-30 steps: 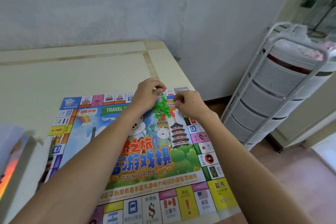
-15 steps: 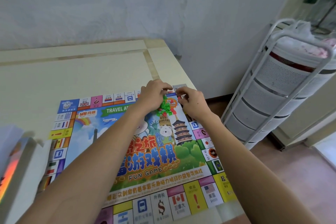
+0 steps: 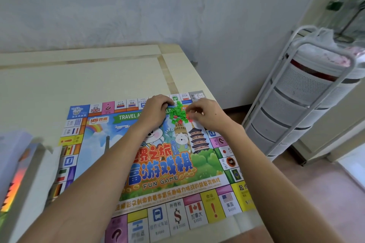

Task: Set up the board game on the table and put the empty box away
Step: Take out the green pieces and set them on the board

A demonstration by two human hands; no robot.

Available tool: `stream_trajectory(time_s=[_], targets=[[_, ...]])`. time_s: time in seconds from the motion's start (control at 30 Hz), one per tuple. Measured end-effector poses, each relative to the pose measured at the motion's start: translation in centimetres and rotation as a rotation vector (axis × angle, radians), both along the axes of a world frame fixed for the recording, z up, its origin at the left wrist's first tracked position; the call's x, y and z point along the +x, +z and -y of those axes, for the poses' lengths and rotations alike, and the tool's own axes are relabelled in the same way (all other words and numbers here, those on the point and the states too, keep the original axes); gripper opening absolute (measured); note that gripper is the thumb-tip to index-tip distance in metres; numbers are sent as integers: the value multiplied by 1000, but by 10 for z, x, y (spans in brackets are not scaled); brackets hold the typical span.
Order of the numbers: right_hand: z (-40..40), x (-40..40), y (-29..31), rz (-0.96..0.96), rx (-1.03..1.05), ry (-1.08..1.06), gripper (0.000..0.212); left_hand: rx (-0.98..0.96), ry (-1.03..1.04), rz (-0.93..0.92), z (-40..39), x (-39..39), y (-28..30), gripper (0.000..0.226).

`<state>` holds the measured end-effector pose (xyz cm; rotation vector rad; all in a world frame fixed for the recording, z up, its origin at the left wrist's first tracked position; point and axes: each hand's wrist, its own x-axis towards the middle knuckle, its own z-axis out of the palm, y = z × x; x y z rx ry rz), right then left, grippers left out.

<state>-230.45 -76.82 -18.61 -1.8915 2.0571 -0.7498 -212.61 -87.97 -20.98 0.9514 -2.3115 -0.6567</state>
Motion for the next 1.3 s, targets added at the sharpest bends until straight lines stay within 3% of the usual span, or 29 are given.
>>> stream_trajectory(time_s=[0.1,0.4,0.57,0.67,0.9,1.03,1.13,1.3], targets=[[-3,2,-1,-60,60,18,25,-31,3,-27,-3,1,-1,32],[15,8,-4,-94,-80,-148,26,-17,28,-78,-5,5,-1,31],[-1,22,0,-81,-127,129,14,-20,56,-125,-3,4,0,29],[-4,25,-8,-92,-129,130,20,-16,84,-172,-6,8,6,29],[2,26,-11,-75,-176,85,11,-60,-113,78,-11,18,23,22],[1,10,-1,138,-318,-271,13,-99,-75,126,-13,15,18,16],[4,-1,-3,246,-219,-377,15,-160,-24,189,-15,9,15,28],[16,-2,-12,204,-107,-331,18,-220,29,289,-18,-2,17,34]])
